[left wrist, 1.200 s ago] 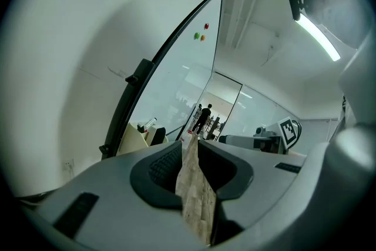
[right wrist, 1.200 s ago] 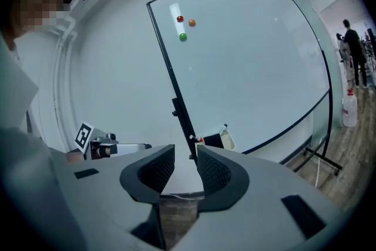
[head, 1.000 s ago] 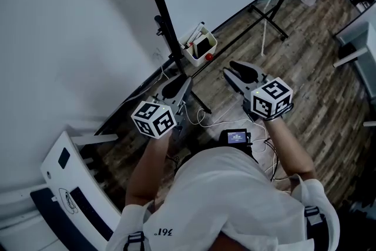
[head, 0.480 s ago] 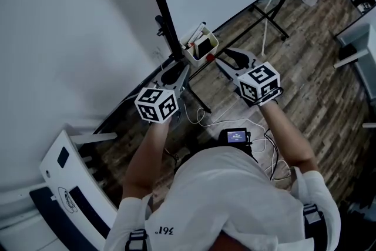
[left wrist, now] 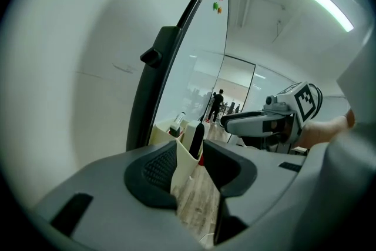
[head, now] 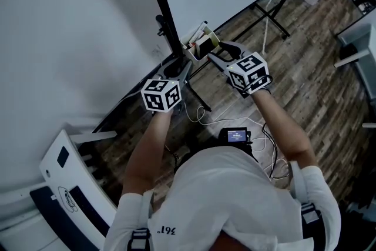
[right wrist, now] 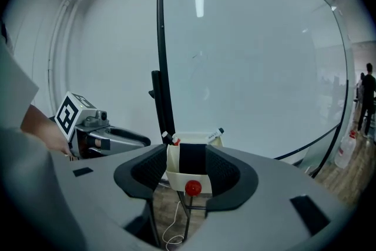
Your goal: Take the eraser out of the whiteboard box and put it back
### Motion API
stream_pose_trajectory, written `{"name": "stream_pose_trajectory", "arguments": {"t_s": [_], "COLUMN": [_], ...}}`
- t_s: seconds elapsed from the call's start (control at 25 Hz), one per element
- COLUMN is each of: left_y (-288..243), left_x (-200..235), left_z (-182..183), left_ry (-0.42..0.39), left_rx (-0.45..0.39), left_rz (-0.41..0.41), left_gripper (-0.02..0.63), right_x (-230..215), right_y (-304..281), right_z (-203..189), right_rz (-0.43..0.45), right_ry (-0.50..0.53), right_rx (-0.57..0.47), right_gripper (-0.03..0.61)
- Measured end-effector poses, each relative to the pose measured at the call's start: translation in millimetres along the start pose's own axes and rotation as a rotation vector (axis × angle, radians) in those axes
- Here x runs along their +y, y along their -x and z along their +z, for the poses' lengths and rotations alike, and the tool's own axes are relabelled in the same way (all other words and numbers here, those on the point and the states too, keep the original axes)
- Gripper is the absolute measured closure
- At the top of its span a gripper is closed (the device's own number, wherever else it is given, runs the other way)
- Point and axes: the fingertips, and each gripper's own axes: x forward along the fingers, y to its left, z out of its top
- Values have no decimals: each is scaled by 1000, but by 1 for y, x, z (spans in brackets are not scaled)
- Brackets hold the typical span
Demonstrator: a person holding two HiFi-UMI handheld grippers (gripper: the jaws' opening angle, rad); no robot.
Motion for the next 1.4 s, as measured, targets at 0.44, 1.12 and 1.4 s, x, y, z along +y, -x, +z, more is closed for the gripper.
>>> {"name": "stream_pose_trajectory", "arguments": {"t_s": [0.44, 1.12, 1.4], "left_y": [-15, -26, -29], "left_x": [18, 27, 26], "left_z": [-13, -27, -28], "left_ry": [38, 48, 46], "left_rx": [46, 89, 96], "left_rz": [9, 7, -1], "left_gripper": [486, 486, 486], "right_x": [-16, -15, -16], "right_y": [-37, -64, -73], "right_z": [-20, -29, -33], "right_rz": [-31, -53, -72], "right_ry": [-23, -29, -20], "right_rx": [73, 111, 130], "right_gripper": [348, 316, 308]}}
